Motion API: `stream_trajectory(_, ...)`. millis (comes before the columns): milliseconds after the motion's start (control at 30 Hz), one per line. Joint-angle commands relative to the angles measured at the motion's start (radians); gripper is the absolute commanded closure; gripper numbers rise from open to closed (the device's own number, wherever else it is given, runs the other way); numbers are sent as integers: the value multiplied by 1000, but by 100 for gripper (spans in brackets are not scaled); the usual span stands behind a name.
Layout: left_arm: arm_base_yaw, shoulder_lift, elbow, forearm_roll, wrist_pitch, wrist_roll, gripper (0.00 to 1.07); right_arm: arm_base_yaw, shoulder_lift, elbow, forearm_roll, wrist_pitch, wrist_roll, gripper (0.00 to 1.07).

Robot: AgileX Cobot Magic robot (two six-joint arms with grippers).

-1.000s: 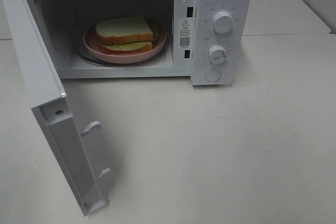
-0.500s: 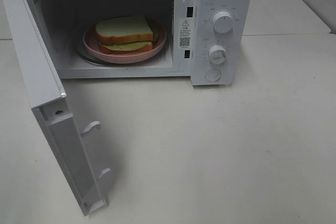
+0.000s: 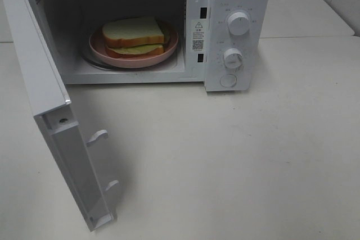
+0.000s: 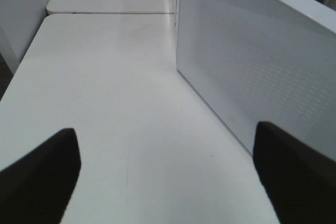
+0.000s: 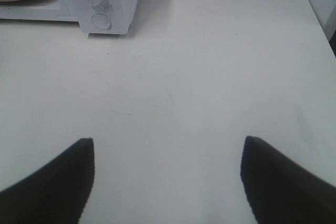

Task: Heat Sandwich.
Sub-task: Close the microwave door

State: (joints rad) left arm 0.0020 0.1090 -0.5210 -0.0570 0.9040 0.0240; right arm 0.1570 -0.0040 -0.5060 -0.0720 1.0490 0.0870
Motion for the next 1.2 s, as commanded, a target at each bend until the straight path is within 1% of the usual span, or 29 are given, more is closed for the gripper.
stream_trajectory(33, -2, 36, -7, 1, -68, -3, 36, -6, -26, 1, 3, -12, 2, 32)
stream_trajectory(133, -2, 89, -7, 1, -109, -3, 47, -6, -26, 1, 3, -12, 2, 32)
stream_trajectory(167, -2, 131, -7, 1, -134, -3, 54, -6, -26, 1, 3, -12, 2, 32)
stream_trajectory(200, -2, 131, -7, 1, -134, -3, 54, -6, -26, 1, 3, -12, 2, 32)
stream_trajectory(267, -2, 174, -4, 3, -165, -3, 62, -6, -26, 1, 3, -12, 2, 32)
stream_trajectory(300, -2, 198, 0, 3, -185, -3, 67, -6, -26, 1, 3, -12, 2, 32)
stream_trajectory(333, -2, 243, 15, 3, -236, -3, 77, -6, -26, 1, 3, -12, 2, 32)
stream_trajectory(367, -2, 243, 15, 3, -236, -3, 77, -6, -26, 1, 3, -12, 2, 32)
stream_trajectory(433, -2, 294, 29, 3, -284, -3, 88, -6, -26, 1, 3, -12, 2, 32)
stream_trajectory(467, -2, 339, 41, 3, -331, -3, 97, -6, -26, 1, 3, -12, 2, 32)
stream_trajectory(500, -2, 364, 47, 3, -355, -3, 101, -6, -26, 1, 3, -12, 2, 32)
stream_trajectory(533, -2, 364, 47, 3, -355, -3, 101, -6, -26, 1, 3, -12, 2, 32)
stream_trajectory(600, -2, 407, 59, 3, -414, -3, 107, -6, -26, 1, 3, -12, 2, 32)
stream_trajectory(667, -2, 473, 80, 3, -517, -3, 107, -6, -26, 1, 3, -12, 2, 32)
stream_trajectory(700, -2, 473, 80, 3, -517, -3, 107, -6, -26, 1, 3, -12, 2, 32)
stream_trajectory(733, -2, 495, 91, 3, -561, -2, 107, -6, -26, 1, 3, -12, 2, 32)
stream_trajectory(800, -2, 549, 122, 3, -685, -2, 107, -6, -26, 1, 3, -12, 2, 32)
stream_trajectory(833, -2, 549, 122, 3, -685, -2, 107, -6, -26, 1, 3, -12, 2, 32)
stream_trajectory(900, -2, 591, 142, 3, -770, -2, 107, -6, -26, 1, 3, -12, 2, 32)
stream_trajectory(933, -2, 629, 157, 3, -844, -3, 107, -6, -26, 1, 3, -12, 2, 32)
stream_trajectory(1000, -2, 651, 162, 3, -878, -3, 107, -6, -26, 1, 3, -12, 2, 32)
stream_trajectory(1033, -2, 674, 167, 3, -920, -3, 107, -6, -26, 1, 3, -12, 2, 32)
stream_trajectory(1067, -2, 718, 171, 3, -1000, -3, 107, -6, -26, 1, 3, -12, 2, 32)
stream_trajectory(1167, -2, 767, 172, 3, -1061, -4, 107, -6, -26, 1, 3, -12, 2, 32)
stream_trajectory(1200, -2, 822, 172, 3, -1121, -4, 107, -6, -26, 1, 3, -12, 2, 32)
